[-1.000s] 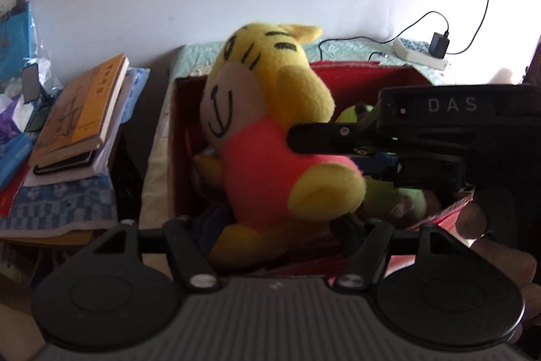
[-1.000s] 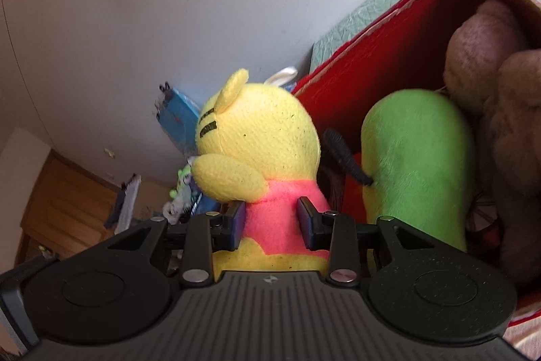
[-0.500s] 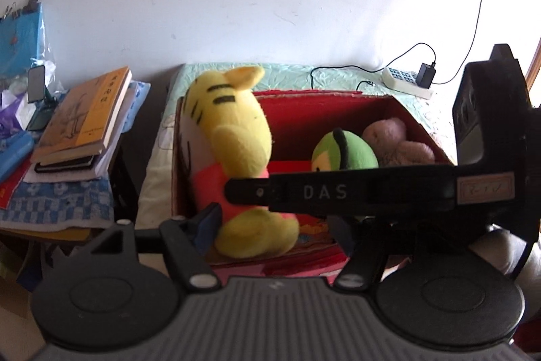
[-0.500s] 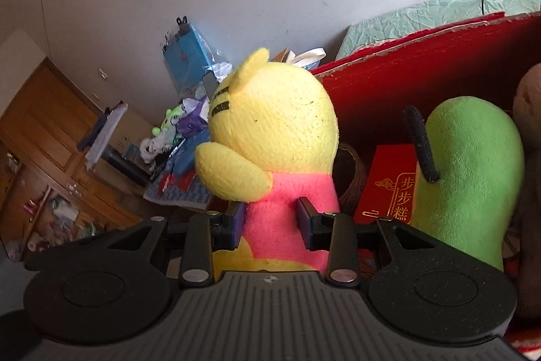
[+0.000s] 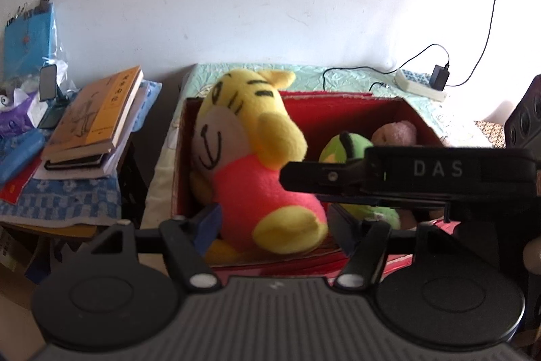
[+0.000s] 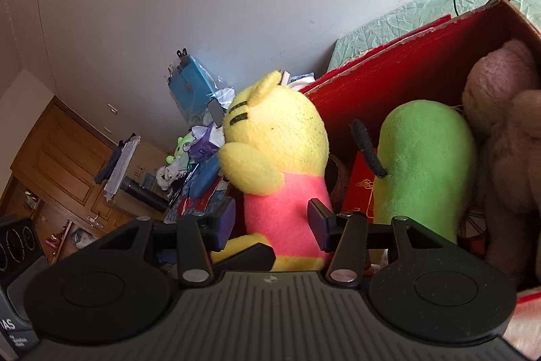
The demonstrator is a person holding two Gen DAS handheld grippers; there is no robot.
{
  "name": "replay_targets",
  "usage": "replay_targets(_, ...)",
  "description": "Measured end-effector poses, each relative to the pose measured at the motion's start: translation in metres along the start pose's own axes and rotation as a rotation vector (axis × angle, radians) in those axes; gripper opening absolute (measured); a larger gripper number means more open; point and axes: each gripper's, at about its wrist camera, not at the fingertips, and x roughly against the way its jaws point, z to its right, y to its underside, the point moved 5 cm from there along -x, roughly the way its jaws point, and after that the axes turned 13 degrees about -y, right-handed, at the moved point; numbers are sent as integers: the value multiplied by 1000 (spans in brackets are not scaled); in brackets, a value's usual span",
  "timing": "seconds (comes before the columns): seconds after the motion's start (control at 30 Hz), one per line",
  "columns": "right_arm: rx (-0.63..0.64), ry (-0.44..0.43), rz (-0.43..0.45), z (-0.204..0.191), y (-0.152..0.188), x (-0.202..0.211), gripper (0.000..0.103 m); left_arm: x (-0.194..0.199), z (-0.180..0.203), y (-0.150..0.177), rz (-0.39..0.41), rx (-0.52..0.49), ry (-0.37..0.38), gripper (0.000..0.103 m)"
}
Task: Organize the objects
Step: 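Lower the tiger plush into the box and open both grippers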
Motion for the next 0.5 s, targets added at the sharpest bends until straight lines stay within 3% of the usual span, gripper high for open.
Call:
replay_targets(0.23,72,31,29,-7,4,23,51,17,15,1,25,-33,-8,72)
replay_targets(0.5,38,21,83,3,2,66,51,42,52,-8,71,-84,2,76)
